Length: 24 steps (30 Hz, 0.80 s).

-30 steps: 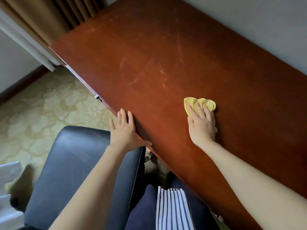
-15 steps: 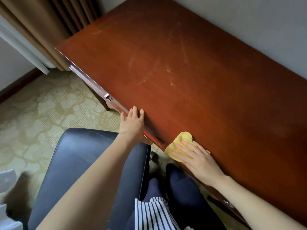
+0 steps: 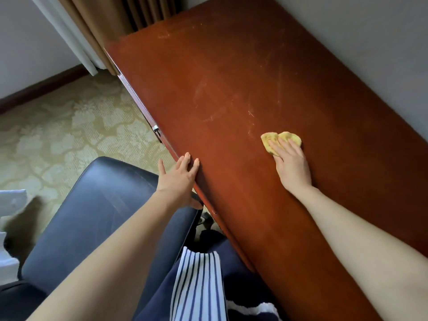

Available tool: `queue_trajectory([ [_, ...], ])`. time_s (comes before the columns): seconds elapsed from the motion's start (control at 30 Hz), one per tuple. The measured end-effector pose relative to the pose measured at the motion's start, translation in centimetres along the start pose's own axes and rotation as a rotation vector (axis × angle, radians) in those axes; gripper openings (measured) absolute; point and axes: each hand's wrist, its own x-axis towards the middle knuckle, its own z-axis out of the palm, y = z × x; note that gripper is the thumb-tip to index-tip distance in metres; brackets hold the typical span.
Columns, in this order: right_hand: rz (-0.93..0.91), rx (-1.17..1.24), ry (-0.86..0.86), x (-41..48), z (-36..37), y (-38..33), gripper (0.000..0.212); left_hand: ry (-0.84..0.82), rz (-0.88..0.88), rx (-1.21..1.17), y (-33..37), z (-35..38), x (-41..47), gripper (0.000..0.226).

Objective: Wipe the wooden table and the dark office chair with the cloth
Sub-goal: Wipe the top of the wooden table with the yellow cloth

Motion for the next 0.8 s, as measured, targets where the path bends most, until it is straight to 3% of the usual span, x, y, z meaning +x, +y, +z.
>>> queue_trajectory([
  [0.17,0.387,0.151,0.178,1.7,2.0,-5.1,0.040,-0.028,-0.016,0.001,0.0,-0.4,-0.2,0.129],
  [0.23,0.385,0.156,0.176,1.1,3.0,-7.3,0.041,-0.047,-0.015,0.014,0.1,-0.6,-0.1,0.131],
  [0.5,-0.313,0.009,-0.050,-5.6,4.9,-9.6,0.044,-0.120,-0.028,0.065,-0.3,-1.1,-0.1,0.133],
  [0.7,-0.566,0.033,-0.014,-11.8,4.7,-7.3,0.047,-0.121,-0.016,0.088,-0.2,-1.2,-0.1,0.132],
  [0.8,-0.702,0.016,-0.025,-13.6,4.1,-4.8,0.039,-0.115,-0.006,0.107,-0.2,-1.2,0.0,0.132],
])
